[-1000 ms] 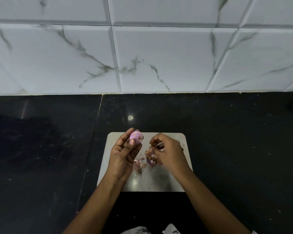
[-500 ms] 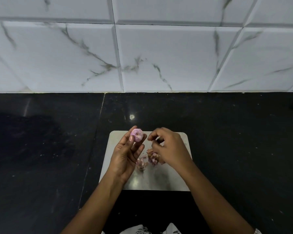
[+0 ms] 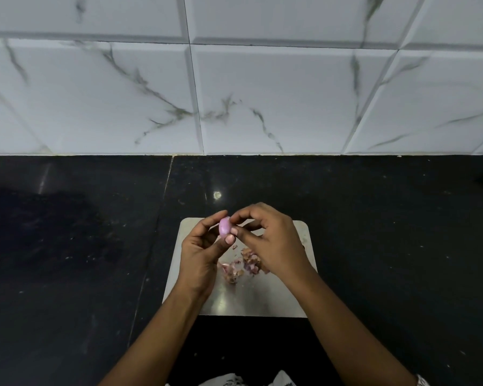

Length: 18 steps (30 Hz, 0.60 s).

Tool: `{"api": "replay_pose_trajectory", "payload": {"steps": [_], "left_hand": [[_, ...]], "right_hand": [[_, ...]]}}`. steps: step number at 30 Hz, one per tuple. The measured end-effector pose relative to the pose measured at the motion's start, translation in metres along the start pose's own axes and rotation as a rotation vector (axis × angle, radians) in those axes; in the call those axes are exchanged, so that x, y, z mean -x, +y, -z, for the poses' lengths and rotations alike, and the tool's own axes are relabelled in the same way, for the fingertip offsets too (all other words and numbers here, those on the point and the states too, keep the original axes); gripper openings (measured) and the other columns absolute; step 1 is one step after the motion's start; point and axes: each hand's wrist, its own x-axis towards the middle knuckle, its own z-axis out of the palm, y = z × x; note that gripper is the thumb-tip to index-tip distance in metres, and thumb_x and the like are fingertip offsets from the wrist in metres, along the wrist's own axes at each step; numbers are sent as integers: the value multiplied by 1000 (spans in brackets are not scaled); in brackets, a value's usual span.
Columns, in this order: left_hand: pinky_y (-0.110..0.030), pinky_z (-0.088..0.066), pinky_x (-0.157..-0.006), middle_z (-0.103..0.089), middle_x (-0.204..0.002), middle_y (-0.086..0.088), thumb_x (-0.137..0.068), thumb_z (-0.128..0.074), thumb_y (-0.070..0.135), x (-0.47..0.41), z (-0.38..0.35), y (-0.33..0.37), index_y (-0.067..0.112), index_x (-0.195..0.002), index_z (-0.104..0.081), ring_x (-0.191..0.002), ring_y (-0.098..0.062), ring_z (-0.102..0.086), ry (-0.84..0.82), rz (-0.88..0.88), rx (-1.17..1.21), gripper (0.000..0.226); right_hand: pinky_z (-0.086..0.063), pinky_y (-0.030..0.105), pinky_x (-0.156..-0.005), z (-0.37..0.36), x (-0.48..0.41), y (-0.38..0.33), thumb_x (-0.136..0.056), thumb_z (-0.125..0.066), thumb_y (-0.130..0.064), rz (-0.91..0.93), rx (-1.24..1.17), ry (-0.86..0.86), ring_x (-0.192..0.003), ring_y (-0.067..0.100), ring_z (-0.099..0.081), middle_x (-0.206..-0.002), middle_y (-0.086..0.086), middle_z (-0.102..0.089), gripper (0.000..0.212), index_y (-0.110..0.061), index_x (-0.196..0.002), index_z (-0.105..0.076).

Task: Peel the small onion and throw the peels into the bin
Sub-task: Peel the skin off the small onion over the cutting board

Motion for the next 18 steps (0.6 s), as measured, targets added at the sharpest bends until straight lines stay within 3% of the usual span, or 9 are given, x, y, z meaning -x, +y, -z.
{"api": "replay_pose_trajectory", "payload": {"steps": [5,9,14,18], "left_hand": [[-24,-53,-77,-73,-94,1,-52,-77,19,0,3,1,30,-90,-75,-98,-17,-67,1,-16,-52,39],[-25,-54,-78,-73,-89,6,-52,-77,20,0,2,1,31,-87,-76,-95,-15,-67,-20,-32,-89,37],[-27,-54,-78,-71,-91,3,-44,-87,26,-1,0,1,27,-90,-76,-96,-18,-67,-33,-27,-84,47],[-27,-55,-78,-73,-96,-3,-43,-90,31,1,-2,1,25,-91,-77,-97,-20,-68,-20,4,-32,50]], "right_hand": [[-46,7,-69,5,-3,-1,-80,-71,-21,2,24,-59,-86,1,-58,-95,-11,-61,13,-22,-92,-66],[-54,23,-73,12,-8,-4,-79,-71,-23,-82,-11,-154,-87,7,-62,-95,-13,-61,12,-28,-86,-62],[-50,22,-73,21,-16,-5,-82,-68,-27,-115,22,-277,-83,5,-60,-87,-18,-60,9,-31,-85,-61],[-53,29,-75,20,-17,-3,-83,-64,-32,-93,26,-331,-85,7,-59,-88,-12,-61,7,-28,-87,-60]]}}
